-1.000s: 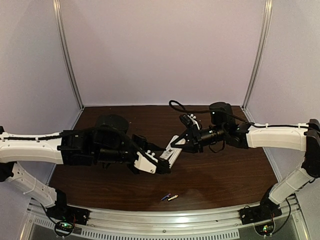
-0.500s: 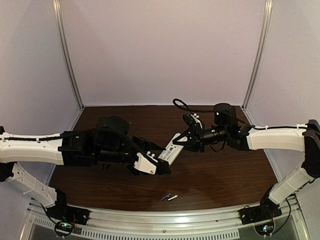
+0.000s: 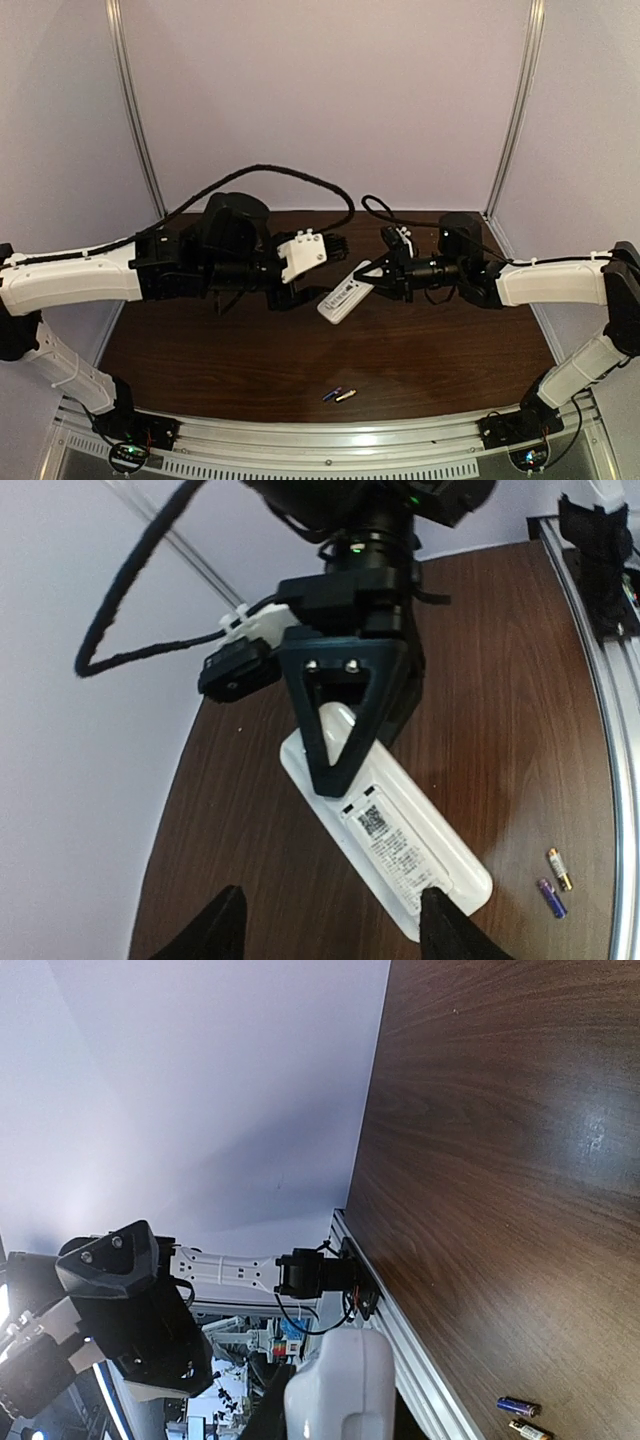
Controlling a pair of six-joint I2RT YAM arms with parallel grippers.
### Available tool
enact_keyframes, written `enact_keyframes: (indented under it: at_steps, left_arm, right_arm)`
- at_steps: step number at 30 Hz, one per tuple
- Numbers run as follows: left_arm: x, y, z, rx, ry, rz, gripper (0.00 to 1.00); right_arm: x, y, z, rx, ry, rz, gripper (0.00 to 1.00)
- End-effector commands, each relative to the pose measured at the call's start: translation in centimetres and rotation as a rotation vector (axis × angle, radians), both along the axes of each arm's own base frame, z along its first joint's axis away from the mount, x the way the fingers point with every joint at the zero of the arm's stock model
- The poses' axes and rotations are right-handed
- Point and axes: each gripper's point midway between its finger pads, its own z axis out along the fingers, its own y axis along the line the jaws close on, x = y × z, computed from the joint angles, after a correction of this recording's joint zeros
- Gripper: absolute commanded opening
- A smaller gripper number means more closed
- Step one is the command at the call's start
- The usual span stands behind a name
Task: Load the batteries into the remote control
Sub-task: Remove the battery cover from the remote control, then place the battery cover at the center of the board.
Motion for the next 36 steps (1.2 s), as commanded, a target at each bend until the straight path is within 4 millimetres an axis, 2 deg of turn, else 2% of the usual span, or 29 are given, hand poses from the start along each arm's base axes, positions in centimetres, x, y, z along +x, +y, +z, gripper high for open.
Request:
enact_keyframes:
  at_steps: [1, 7, 14, 22, 30, 36]
  left_arm:
    - [0.6, -1.0, 0.5, -0.115, 0.270, 0.112, 0.60]
    - [-0.1, -2.5, -0.6, -0.111, 0.386, 0.087, 0.59]
    - [1.3, -2.8, -2.9, -0.049, 0.400, 0.156, 0.51]
    - [3.1, -1.8, -3.3, -0.045, 0.367, 0.228, 0.43]
    - [3.1, -1.7, -3.9, -0.026, 0.372, 0.200, 0.30]
    - [2.3, -1.9, -4.0, -0.022, 0.406, 0.152, 0.20]
  right_arm:
    - [1.7, -0.4, 1.9, 0.059, -0.061, -0.089, 0.00]
    - [2.0, -0.5, 2.0, 0.062, -0.069, -0.106, 0.00]
    - [1.9, -0.6, 2.3, 0.071, -0.078, -0.104, 0.00]
    - [1.5, -0.7, 2.3, 0.066, -0.080, -0.094, 0.00]
    - [1.5, -0.7, 2.7, 0.083, -0.089, -0.087, 0.00]
    - [1.7, -0.9, 3.2, 0.092, -0.095, -0.093, 0.00]
